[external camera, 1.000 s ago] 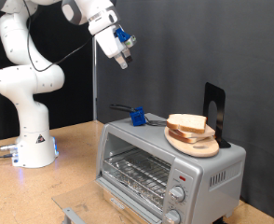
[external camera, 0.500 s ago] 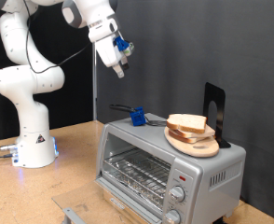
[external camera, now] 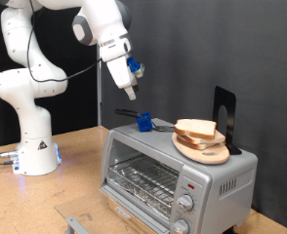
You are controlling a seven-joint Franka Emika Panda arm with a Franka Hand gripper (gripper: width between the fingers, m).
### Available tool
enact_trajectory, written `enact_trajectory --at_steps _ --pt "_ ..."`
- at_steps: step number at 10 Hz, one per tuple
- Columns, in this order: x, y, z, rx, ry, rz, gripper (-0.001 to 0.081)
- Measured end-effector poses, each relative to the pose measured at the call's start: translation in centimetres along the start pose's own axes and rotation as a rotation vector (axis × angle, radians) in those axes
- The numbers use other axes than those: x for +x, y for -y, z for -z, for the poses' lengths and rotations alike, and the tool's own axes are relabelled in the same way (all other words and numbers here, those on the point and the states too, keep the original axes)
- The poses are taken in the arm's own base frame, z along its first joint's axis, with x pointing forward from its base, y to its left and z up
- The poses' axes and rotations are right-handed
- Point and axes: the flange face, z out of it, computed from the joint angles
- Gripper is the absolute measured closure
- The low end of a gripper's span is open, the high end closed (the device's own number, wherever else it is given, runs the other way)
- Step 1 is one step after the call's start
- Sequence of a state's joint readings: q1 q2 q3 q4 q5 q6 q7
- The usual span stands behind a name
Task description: Make a piece of toast with the oven
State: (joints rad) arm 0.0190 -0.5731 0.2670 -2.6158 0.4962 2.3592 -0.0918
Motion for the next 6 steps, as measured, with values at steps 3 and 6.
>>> enact_trajectory --at_steps 3,6 --pt "0.3 -0.2 -3.0 0.002 -0.013 -0.015 0.0001" --pt "0.4 -0.4 -5.6 0.021 0.018 -0.031 0.0001"
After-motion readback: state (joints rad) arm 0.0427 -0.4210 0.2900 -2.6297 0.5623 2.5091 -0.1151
